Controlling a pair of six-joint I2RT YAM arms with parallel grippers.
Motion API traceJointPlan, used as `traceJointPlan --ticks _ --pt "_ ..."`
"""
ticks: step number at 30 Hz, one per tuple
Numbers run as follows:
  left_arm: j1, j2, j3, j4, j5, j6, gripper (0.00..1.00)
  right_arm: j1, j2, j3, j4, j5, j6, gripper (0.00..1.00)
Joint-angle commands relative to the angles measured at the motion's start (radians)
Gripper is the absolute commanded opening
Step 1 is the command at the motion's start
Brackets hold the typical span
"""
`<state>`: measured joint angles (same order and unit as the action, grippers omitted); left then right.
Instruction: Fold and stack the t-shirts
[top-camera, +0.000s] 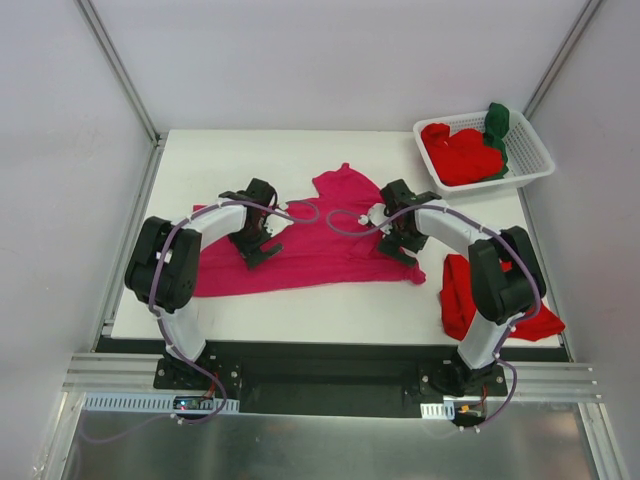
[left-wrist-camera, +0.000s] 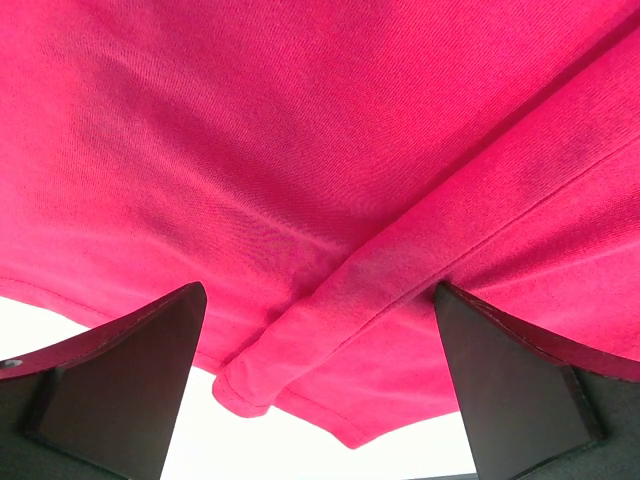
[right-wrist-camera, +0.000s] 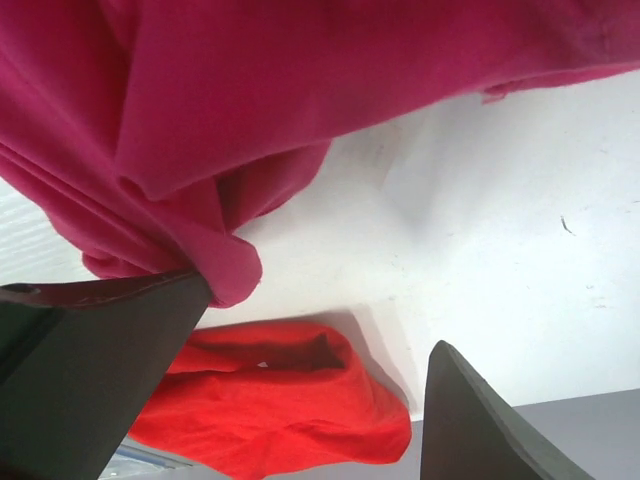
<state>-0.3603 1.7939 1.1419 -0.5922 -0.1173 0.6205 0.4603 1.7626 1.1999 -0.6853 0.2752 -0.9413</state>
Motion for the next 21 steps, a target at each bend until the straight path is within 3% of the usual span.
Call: traceJointPlan --ticks 1,5,10,16,21 --pt "0.006 0.016 -0.050 0.046 -0.065 0.028 0.99 -0.023 -0.026 -0.010 0.044 0.084 -0.066 0.96" --pt "0.006 0.010 -0.056 0.048 -0.073 0.035 0.99 -0.043 -0.028 0.084 -0.042 0.094 -0.039 0.96" --pt "0.007 0.005 -0.065 0.052 -0.087 0.047 0.99 -0.046 -0.086 0.167 -0.224 -0.002 0.004 0.96" --pt "0.026 0.022 -0.080 0.075 -0.114 0.074 0.99 -0.041 -0.178 0.071 -0.364 -0.213 0.033 0.96" --pt "0.057 0.041 -0.067 0.083 -0.133 0.099 0.99 -0.040 -0.255 -0.049 -0.372 -0.321 0.006 0.96"
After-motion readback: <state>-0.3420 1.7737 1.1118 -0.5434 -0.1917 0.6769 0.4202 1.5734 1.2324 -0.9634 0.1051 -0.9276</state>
